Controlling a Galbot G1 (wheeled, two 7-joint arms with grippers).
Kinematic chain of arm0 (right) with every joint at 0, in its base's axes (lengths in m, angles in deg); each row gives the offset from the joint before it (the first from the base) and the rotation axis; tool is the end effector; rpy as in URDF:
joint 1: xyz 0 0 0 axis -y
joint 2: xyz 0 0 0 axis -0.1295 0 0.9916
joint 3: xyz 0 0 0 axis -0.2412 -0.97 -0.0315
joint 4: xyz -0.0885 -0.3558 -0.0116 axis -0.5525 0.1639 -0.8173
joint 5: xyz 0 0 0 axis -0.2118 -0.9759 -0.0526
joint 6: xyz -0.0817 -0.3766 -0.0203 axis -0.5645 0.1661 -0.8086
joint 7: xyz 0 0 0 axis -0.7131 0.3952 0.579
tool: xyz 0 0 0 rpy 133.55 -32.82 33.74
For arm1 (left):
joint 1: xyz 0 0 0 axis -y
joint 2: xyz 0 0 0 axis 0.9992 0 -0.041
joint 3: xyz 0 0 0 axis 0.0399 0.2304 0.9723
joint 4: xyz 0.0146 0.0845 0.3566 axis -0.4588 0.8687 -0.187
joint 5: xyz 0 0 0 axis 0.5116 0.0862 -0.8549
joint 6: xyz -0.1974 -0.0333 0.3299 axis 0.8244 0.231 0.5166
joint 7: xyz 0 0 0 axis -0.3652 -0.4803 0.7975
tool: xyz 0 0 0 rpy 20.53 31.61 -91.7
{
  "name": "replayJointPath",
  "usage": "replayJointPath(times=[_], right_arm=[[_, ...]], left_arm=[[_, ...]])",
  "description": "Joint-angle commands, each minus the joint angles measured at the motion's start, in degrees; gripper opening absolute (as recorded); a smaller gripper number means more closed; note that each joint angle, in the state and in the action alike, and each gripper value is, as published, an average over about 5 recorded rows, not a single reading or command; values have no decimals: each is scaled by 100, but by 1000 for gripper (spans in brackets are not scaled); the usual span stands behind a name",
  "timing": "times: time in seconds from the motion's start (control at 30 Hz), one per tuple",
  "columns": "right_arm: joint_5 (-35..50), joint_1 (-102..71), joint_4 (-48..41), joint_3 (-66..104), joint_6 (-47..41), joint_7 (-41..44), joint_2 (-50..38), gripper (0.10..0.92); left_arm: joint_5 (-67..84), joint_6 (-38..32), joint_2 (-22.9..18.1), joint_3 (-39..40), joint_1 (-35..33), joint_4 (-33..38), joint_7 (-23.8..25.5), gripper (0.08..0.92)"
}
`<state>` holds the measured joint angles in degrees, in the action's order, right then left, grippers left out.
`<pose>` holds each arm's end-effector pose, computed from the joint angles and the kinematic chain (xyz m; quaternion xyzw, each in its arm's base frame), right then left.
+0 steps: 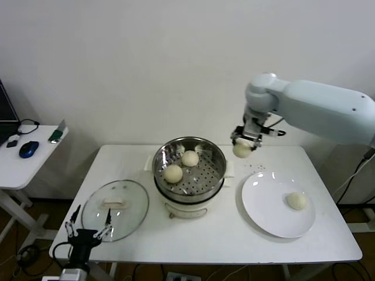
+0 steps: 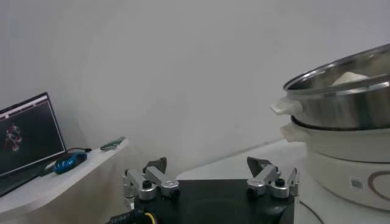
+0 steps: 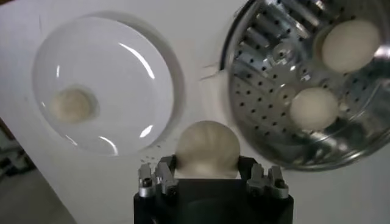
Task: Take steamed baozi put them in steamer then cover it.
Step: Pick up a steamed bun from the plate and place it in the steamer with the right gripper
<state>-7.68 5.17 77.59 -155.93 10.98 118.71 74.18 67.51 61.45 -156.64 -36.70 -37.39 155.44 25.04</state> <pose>0.5903 0.0764 0.0119 0.5964 -0.0990 0.7902 0.1001 0.1474 0.0906 -0.3491 0.0472 -0.9810 -0.1795 0.0564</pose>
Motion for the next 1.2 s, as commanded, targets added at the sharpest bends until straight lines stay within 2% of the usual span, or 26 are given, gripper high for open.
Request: replayJointPath(times=[0.03,0.43,1.0,1.1,1.2], right_arm=[[-124,-119,-67,225,514,142,1428,667],[-433,-1229,-629,202,684,106,2272,673],[-332,-1320,-433,-52,627,164,2086,693],[-335,-1323,-422,-66,589,179,2042,713],[-345,-1304,-432,-40,558,222,1997,772]], left_arm=[[23,3,6,-16,-24,19,-11,823],[34,24,66,-90,-113,91,-11,823],[68,-65,33,-80,-112,-65,-12,823],[66,-61,31,-82,-104,-58,-11,823],[70,-65,37,-97,-117,-56,-12,823]])
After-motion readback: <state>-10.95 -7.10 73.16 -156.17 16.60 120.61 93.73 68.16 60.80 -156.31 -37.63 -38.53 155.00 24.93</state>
